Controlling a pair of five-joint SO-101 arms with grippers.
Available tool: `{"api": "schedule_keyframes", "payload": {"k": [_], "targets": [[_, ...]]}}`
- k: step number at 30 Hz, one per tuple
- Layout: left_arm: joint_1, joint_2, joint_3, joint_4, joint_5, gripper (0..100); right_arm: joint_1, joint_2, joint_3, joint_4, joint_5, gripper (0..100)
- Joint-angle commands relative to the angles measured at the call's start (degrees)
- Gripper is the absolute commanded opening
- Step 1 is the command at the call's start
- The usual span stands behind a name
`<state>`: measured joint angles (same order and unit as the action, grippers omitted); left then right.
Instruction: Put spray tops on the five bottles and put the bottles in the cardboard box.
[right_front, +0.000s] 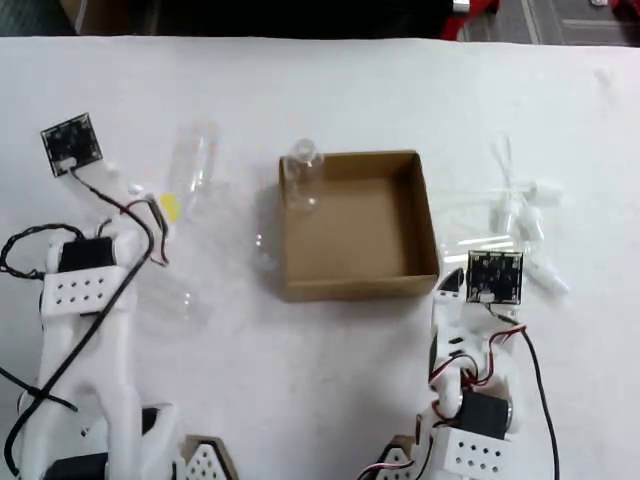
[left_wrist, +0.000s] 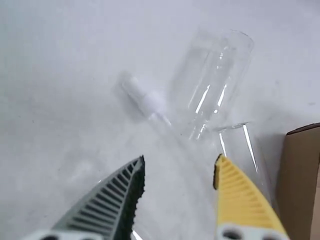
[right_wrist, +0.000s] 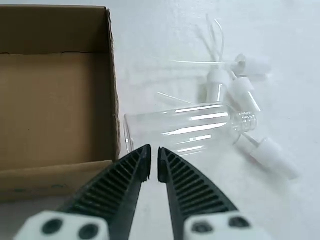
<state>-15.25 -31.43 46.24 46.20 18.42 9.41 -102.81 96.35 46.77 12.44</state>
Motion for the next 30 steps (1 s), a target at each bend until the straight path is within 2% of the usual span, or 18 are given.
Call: {"api": "schedule_keyframes", "payload": {"k": [1,6,10,15,21,30], "targets": [[0.92,-1.54,-0.44,-1.58,-0.09,21,-0.66,-0.31,0.53,0.13,0.62,1.5],[0.92,0.66,-7.47,-0.79,-12.4,21,-0.66,-0.31,0.53,0.31,0.62,1.5],[1.01,11.74,-20.66,10.73,-13.19,21,-0.66,-0.31,0.53,0.31,0.62,1.5],[3.38,32.66,-43.6,27.6,-21.36,21,-0.66,-0.31,0.53,0.31,0.62,1.5],[4.88,50.86,-64.53,35.96,-21.8,21,-0.66,-0.31,0.53,0.31,0.62,1.5],[4.88,65.27,-76.92,37.19,-21.8,21,-0.66,-0.31,0.53,0.31,0.62,1.5]]}}
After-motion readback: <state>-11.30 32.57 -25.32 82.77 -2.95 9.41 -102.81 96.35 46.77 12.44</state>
